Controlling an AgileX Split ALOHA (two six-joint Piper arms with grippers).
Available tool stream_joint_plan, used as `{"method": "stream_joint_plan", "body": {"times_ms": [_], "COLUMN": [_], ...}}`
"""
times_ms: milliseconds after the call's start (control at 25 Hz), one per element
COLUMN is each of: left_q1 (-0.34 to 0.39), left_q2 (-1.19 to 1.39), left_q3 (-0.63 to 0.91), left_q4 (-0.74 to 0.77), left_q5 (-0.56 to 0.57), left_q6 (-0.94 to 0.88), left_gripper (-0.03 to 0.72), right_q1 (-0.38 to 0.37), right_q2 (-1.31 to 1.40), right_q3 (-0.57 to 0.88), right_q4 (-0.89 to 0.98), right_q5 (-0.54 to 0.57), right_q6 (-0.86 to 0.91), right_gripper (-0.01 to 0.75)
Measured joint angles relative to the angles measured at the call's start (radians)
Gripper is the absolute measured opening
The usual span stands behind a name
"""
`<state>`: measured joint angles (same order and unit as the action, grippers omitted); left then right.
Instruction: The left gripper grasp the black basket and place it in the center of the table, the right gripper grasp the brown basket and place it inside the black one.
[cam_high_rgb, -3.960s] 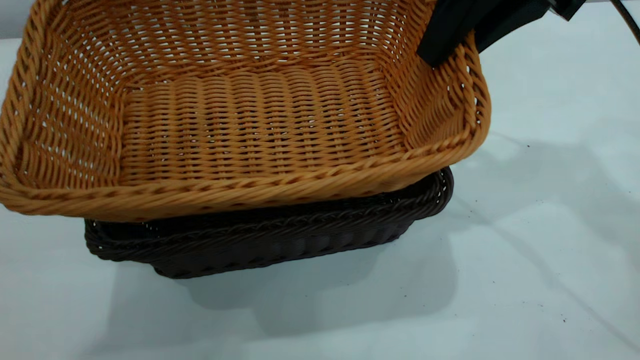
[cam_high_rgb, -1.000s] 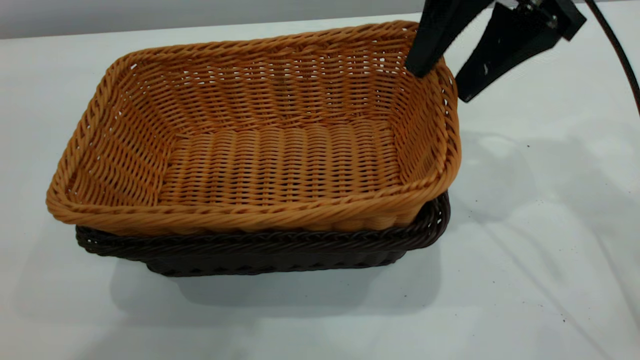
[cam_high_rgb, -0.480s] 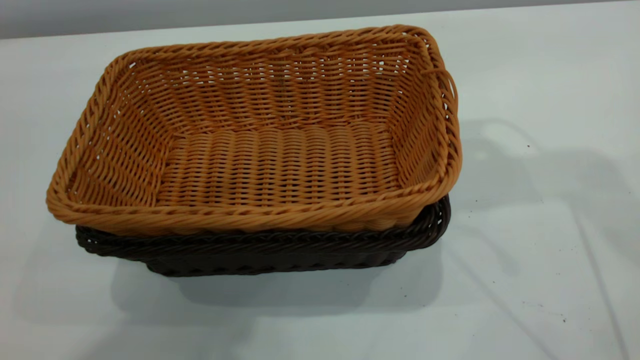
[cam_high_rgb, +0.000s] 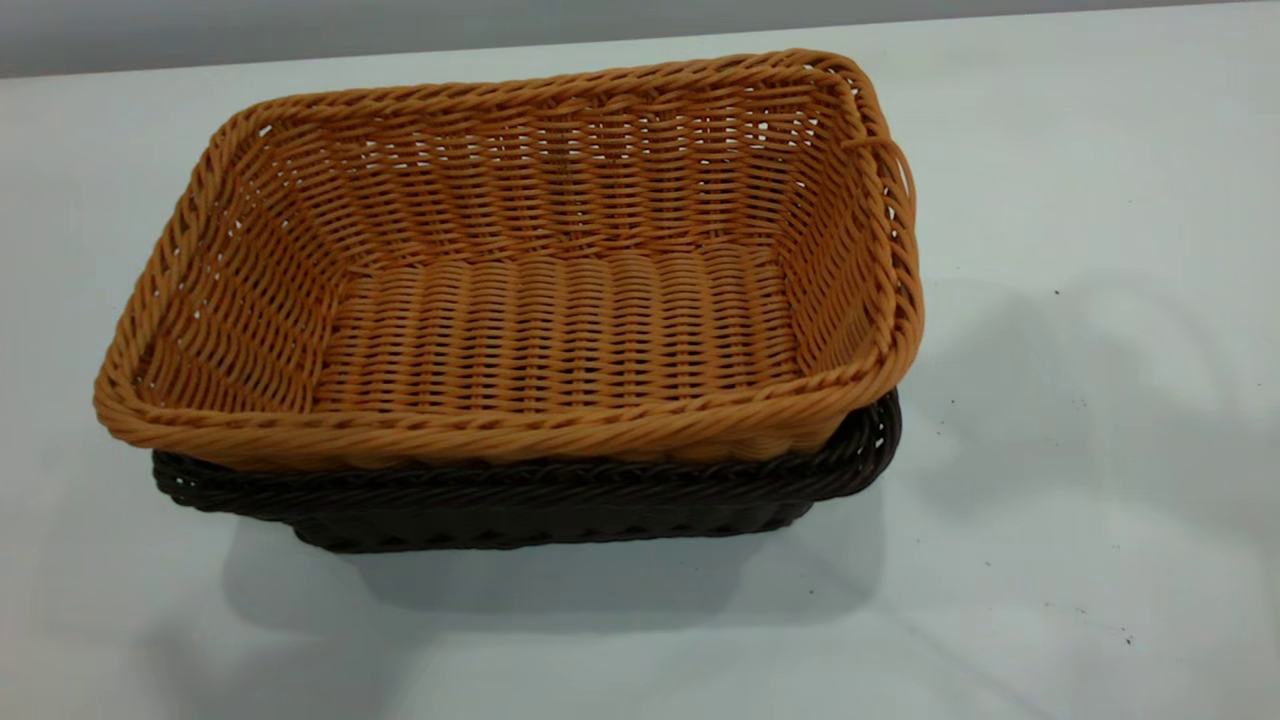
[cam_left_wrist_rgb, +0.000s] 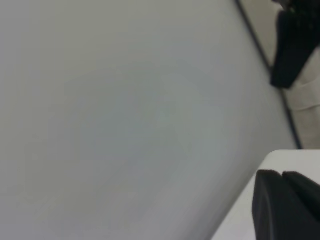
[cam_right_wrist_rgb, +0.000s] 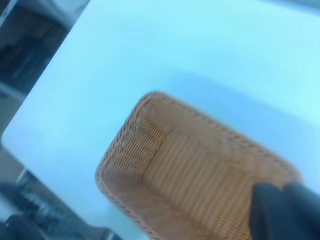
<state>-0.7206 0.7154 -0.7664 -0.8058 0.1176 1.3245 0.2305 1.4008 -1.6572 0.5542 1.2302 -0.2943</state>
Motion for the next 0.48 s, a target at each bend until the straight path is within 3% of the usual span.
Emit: {"method": "stream_joint_plan", "body": {"times_ms": [240,480], "left_q1": [0.031,0.124], "left_q2": [-0.068,-0.107], "left_q3": [0.0,0.0], "left_q4": [0.097,0.372], "left_q5": [0.157,0.392], "left_q6": [-0.141,-0.427], "left_gripper": [0.001,0.0], "right_q1": [0.0,0.0], "right_q2": [-0.181,-0.375], "right_q3": [0.0,0.005], "right_q4": [-0.1,-0.263], "right_q5": [0.0,-0.003], "right_q6": [0.023,0.172], "right_gripper": [0.001,0.001]}}
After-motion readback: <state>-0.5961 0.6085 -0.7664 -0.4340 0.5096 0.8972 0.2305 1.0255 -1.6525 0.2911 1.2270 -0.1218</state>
